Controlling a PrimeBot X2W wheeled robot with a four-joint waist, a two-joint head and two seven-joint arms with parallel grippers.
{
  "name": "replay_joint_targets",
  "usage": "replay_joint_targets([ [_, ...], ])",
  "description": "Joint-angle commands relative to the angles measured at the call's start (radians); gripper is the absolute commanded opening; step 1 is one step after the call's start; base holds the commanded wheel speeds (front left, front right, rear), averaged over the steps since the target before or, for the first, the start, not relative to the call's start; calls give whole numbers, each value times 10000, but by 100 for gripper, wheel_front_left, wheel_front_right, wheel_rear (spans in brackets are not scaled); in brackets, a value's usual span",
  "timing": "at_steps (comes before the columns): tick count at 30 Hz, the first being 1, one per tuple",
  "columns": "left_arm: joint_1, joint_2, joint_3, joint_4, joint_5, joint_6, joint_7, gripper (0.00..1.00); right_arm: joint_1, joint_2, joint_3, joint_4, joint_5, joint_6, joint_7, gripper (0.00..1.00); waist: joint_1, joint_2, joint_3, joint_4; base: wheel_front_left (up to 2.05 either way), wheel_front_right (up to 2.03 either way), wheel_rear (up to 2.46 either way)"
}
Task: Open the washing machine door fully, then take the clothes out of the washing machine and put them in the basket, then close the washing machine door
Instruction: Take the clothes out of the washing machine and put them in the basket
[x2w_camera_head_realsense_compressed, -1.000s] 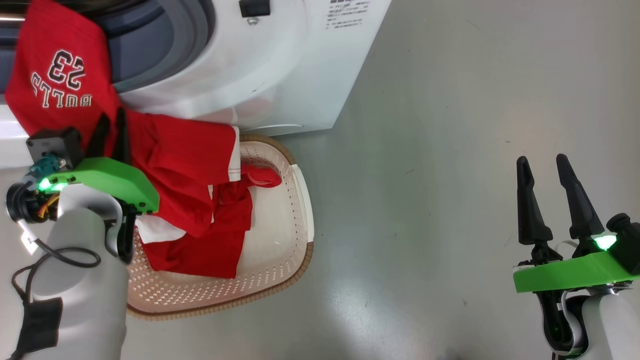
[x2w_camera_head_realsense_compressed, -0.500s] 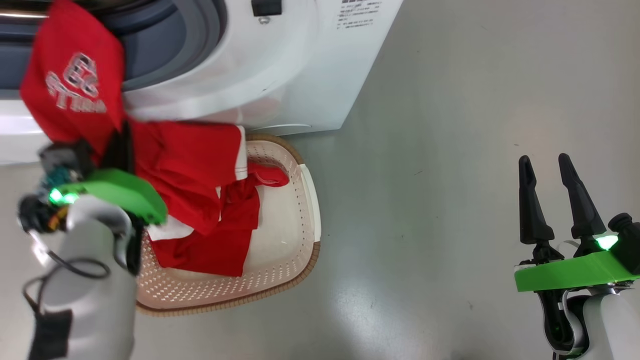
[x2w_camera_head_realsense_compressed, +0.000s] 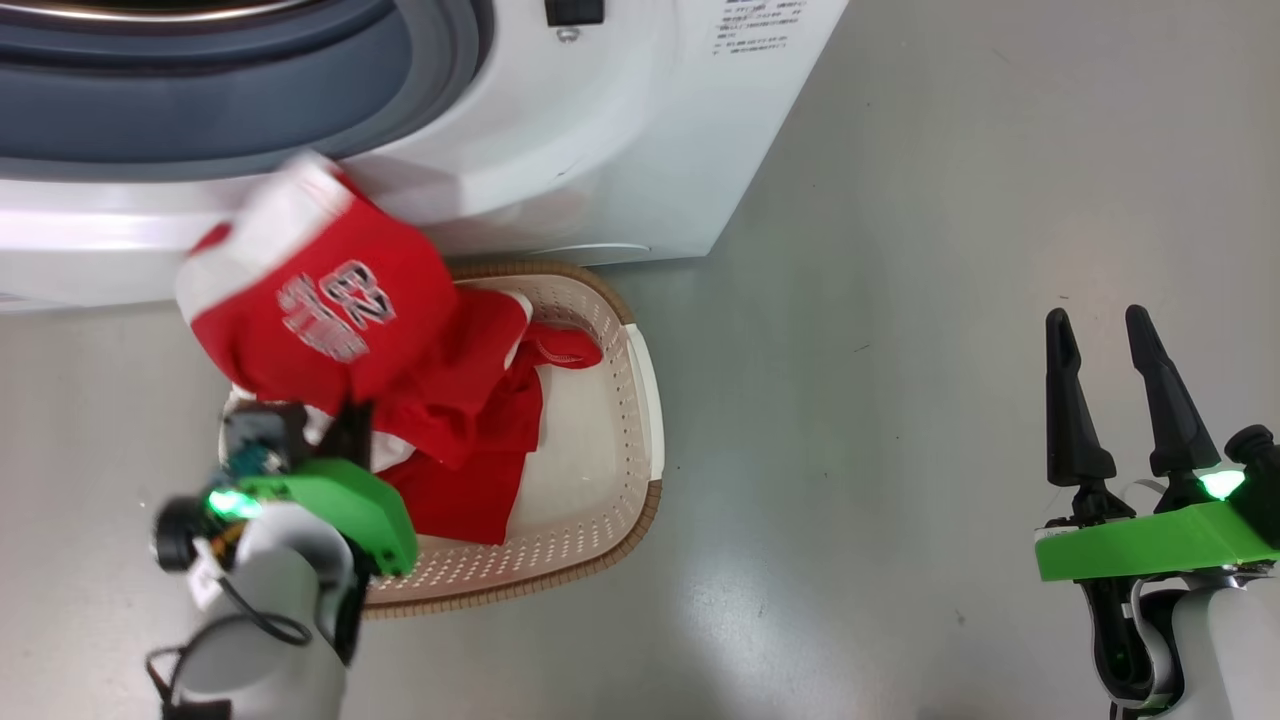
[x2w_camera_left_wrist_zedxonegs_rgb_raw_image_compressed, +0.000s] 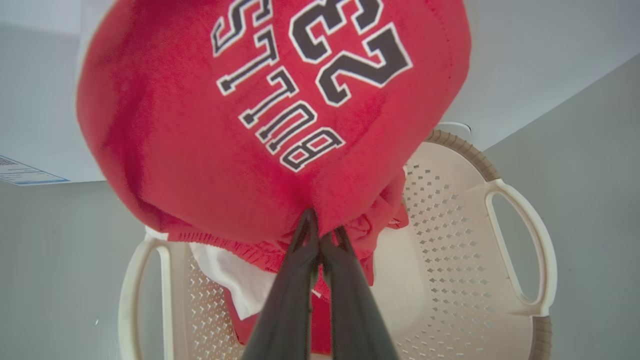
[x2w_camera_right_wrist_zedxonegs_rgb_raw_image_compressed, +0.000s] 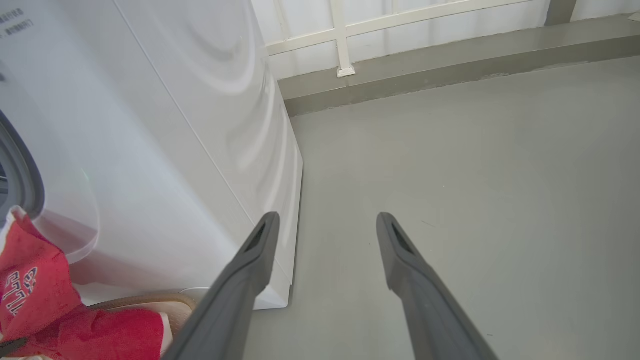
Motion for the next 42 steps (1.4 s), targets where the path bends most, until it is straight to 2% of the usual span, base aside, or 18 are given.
replay_joint_targets([
  [1, 442, 251, -18, 73, -181, -55, -49, 0, -25, -74, 162, -239, -63, 63, -63, 100, 0, 0, -2, 7, 0, 0, 0],
  [18, 438, 231, -2461, 1258, -2211, -57, -49, 0, -67, -74, 191, -228, -146, 63, -63, 100, 0, 0, 44, 12, 0, 0, 0],
  [25, 682, 230, -4438, 707, -4084, -57, 359, 0, -71, -74, 197, -201, -157, 63, -63, 100, 0, 0, 3, 18, 0, 0, 0],
  [28, 585, 236, -4954, 767, -4612, -57, 307, 0, -50, -74, 187, -197, -157, 63, -63, 100, 0, 0, -36, 48, 0, 0, 0],
  [29, 527, 273, -5058, 803, -4742, -57, 250, 13, -45, -74, 191, -195, -155, 63, -63, 100, 0, 0, -47, 49, 0, 0, 0],
  [31, 420, 363, -5229, 869, -4948, -57, 134, 49, -41, -74, 199, -193, -150, 63, -63, 100, 0, 0, -69, 45, 0, 0, 0],
  [32, 371, 404, -5295, 889, -5041, -57, 85, 75, -39, -74, 201, -193, -147, 63, -63, 100, 0, 0, -78, 43, 0, 0, 0],
  [33, 325, 443, -5360, 908, -5125, -57, 46, 96, -38, -74, 202, -191, -146, 63, -63, 100, 0, 0, -88, 41, 0, 0, 0],
  [34, 287, 470, -5423, 925, -5200, -57, 19, 100, -36, -74, 203, -188, -145, 63, -63, 100, 0, 0, -99, 40, 0, 0, 0],
  [42, 169, 667, -5669, 773, -5582, -57, -44, 100, 22, -74, 244, -127, -138, 63, -63, 100, 0, 0, -277, 51, 0, 0, 0],
])
